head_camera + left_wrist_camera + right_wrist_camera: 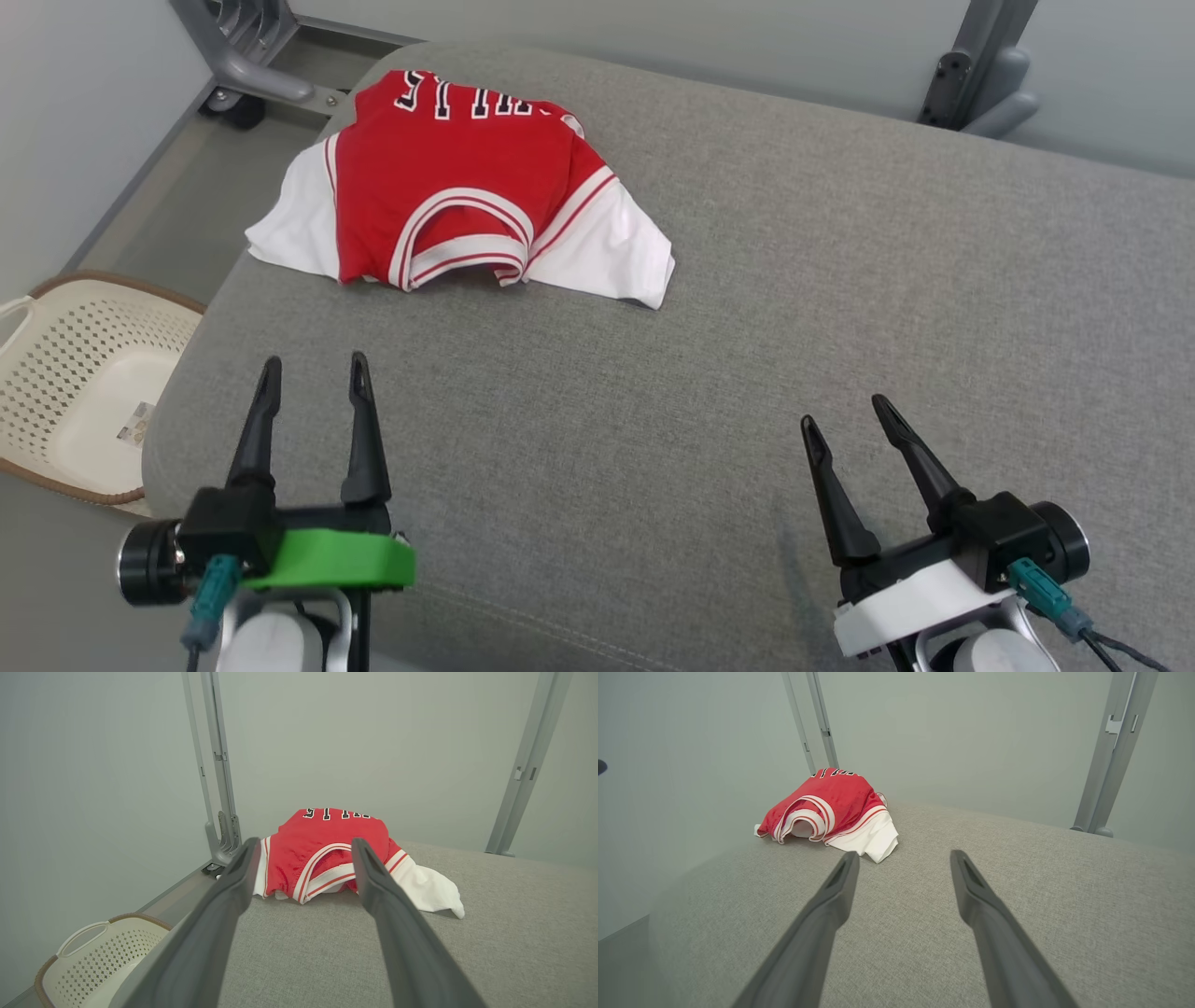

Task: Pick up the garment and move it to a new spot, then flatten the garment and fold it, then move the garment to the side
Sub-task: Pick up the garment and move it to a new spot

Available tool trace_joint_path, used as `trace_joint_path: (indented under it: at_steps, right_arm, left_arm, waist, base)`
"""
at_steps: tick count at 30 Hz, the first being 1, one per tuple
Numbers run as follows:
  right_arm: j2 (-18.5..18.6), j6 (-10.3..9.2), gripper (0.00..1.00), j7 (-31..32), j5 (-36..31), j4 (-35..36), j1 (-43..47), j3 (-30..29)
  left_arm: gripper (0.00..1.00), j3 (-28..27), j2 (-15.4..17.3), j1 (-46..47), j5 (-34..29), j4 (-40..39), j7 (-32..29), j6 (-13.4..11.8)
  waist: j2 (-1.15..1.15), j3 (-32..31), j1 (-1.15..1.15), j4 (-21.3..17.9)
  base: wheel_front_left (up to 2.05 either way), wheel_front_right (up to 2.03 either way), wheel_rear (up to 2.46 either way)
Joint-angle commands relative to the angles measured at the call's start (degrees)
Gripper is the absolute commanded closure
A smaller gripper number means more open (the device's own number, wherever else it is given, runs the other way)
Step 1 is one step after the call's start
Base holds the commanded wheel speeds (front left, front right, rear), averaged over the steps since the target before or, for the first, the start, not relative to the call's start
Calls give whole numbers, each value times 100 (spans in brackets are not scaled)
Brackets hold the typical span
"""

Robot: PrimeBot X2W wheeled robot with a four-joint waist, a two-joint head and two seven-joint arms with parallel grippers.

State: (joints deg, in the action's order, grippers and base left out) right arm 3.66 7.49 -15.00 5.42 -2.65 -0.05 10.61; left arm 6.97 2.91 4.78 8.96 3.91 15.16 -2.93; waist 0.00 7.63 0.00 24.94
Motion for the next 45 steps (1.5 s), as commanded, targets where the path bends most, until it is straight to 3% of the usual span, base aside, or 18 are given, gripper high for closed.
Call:
trace_joint_path:
  at_steps: [1,10,28,35,37,40,45]
  right_arm:
    - [69,0,0,-23,-45,10,-103,-1]
    - [346,0,0,-23,-97,20,-590,185]
    - [658,0,0,-23,49,68,-980,491]
    - [789,-1,0,-19,109,48,-1021,567]
    - [782,-2,0,-18,125,34,-1070,600]
    - [749,-3,0,-18,149,37,-1122,668]
    - [727,-4,0,-17,181,55,-1110,691]
  left_arm:
    - [0,-54,-2,262,90,51,3,37]
    - [0,-358,0,1786,602,913,1,137]
    - [0,-1108,7,4791,956,4232,1,553]
    - [0,-1118,19,5709,1109,5638,-43,757]
    - [0,-1088,59,5935,1106,6070,-221,703]
    - [0,-1089,130,6170,1093,6583,-551,432]
    - [0,-1022,244,6261,1014,6877,-979,20]
  waist:
    - [0,368,0,-169]
    - [0,1198,0,-479]
    - [0,2199,0,-999]
    - [0,2361,0,-1103]
    - [0,2391,0,-1149]
    - [0,2406,0,-1237]
    - [0,2429,0,-1330]
  base:
    - [0,0,0]
    - [0,0,0]
    - [0,0,0]
    - [0,0,0]
    - [0,0,0]
    - [0,0,0]
    - [0,0,0]
